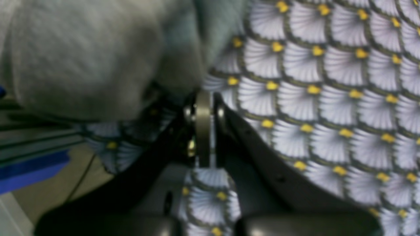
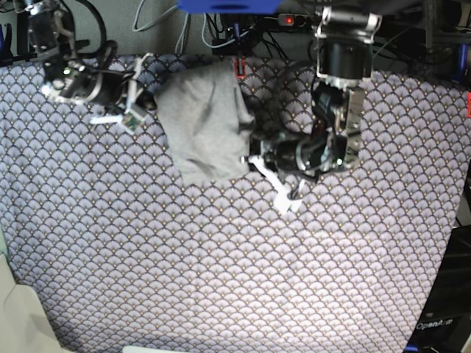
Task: Fold the T-shirt properly
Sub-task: 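Release the shirt and raise both grippers away from the stack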
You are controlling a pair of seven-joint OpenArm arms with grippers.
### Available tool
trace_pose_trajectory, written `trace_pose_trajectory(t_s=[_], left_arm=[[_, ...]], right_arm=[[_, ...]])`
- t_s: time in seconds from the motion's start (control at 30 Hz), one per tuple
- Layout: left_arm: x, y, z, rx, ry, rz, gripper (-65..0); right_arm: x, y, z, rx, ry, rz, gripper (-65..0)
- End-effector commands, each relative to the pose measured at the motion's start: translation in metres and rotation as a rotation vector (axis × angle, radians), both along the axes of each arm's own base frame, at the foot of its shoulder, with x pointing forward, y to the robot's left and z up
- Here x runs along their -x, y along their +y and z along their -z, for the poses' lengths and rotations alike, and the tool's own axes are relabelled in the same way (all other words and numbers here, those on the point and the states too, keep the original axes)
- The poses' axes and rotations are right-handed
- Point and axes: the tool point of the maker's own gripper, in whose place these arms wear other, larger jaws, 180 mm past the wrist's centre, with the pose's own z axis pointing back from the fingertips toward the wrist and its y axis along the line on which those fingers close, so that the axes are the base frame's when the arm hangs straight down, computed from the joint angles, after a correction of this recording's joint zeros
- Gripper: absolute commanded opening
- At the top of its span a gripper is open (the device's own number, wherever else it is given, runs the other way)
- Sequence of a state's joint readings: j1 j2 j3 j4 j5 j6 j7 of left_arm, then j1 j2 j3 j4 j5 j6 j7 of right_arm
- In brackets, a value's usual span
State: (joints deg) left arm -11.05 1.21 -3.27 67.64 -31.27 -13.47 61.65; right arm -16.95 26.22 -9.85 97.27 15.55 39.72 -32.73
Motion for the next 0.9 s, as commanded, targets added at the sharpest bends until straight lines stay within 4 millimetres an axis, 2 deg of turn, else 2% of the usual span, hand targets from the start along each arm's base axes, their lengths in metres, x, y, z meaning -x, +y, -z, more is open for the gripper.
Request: trace_pose_trajectory(t_s=[0.0,0.17,0.37,0.47,0.53,0.63,0.7,0.73,0.8,0.87], left_arm=[[-0.015,-0.006,-0.008,0.000,-0.037,-0.002,-65.0],[-0.039,-0.025,-0.022,0.017,-0.067,0.022,-65.0],[-0.062,-0.024,-0.043,0.014,-0.121,0.021,-65.0],[-0.075,-0.021,-0.057,0.018,-0.152,0.016,-65.0],[-0.081,-0.009,-0.068,0.010,-0.173,0.018,-65.0],[-0.084,0.002,-0.092,0.046,-0.207,0.030,-65.0],[-0.083,0.010,-0.106,0.065,-0.233,0.035,-65.0],[-0.078,0.014,-0.106,0.067,-0.224,0.045,-65.0],[-0.058,0.022,-0.092,0.052,-0.178,0.063,-65.0],[-0.043,0.036,-0.081,0.020,-0.164,0.059,-65.0]], right_arm=[[-0.001,0.012,-0.008,-0.044,-0.018,-0.017,-65.0],[0.010,0.028,-0.004,-0.074,0.006,-0.039,-65.0],[0.015,0.025,-0.002,-0.069,0.017,-0.034,-65.0],[0.018,0.009,0.001,-0.034,0.026,-0.026,-65.0],[0.012,-0.006,-0.001,-0.012,0.013,0.005,-65.0],[-0.004,-0.038,-0.010,0.033,-0.030,0.073,-65.0],[-0.012,-0.048,-0.020,0.051,-0.066,0.088,-65.0],[-0.013,-0.050,-0.027,0.052,-0.086,0.091,-65.0],[-0.009,-0.049,-0.044,0.051,-0.127,0.093,-65.0],[-0.005,-0.034,-0.062,0.008,-0.175,0.097,-65.0]])
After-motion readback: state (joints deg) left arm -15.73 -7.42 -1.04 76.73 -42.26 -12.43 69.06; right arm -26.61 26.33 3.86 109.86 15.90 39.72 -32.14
